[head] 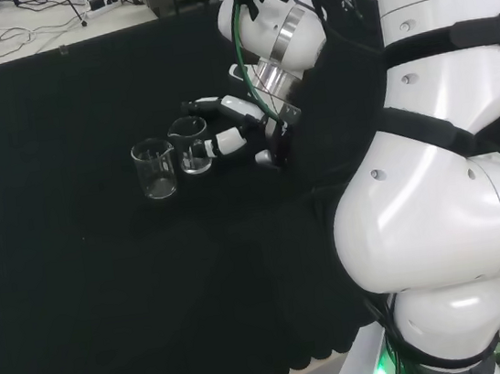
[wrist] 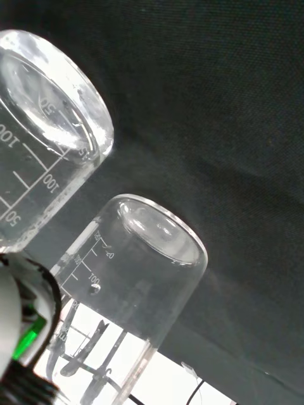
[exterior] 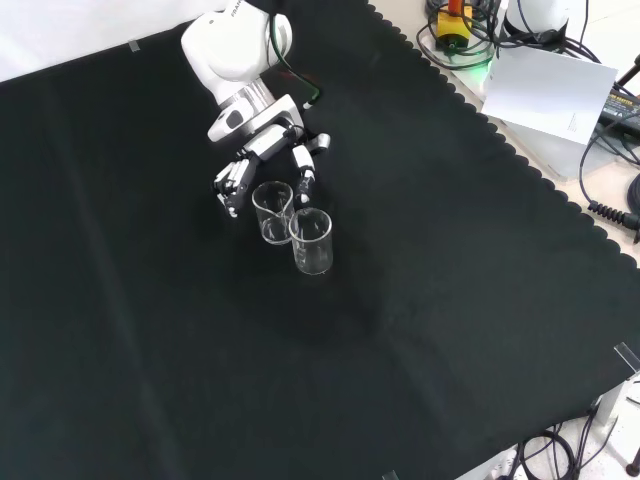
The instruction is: Pick up the beaker on the right.
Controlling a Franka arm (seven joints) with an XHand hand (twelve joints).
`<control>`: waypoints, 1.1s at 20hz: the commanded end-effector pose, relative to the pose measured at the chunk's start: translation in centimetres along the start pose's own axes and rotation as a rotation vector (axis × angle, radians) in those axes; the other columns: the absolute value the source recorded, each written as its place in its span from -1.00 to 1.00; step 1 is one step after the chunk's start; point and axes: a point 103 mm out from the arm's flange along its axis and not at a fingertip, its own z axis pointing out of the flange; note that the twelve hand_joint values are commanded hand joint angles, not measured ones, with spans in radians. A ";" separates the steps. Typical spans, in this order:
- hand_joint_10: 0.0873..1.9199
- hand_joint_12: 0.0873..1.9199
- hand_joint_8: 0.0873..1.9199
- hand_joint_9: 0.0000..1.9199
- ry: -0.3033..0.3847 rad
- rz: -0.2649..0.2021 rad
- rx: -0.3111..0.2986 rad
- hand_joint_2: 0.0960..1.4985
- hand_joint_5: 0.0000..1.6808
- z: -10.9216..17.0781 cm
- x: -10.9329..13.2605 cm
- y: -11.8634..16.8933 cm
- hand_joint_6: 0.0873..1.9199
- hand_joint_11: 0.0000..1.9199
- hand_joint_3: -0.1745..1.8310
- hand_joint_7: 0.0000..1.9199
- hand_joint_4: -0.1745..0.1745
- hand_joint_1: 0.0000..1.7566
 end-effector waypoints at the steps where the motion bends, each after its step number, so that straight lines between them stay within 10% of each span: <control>1: -0.44 0.41 -0.39 -0.56 -0.006 -0.003 0.002 -0.38 -0.47 0.9 0.4 0.7 -1.00 -0.95 -0.28 -0.69 -0.20 -0.04; 22: -0.44 0.41 -0.38 -0.55 -0.010 0.007 0.002 -0.38 -0.39 0.8 0.1 1.0 -1.00 -0.95 -0.27 -0.67 -0.21 -0.02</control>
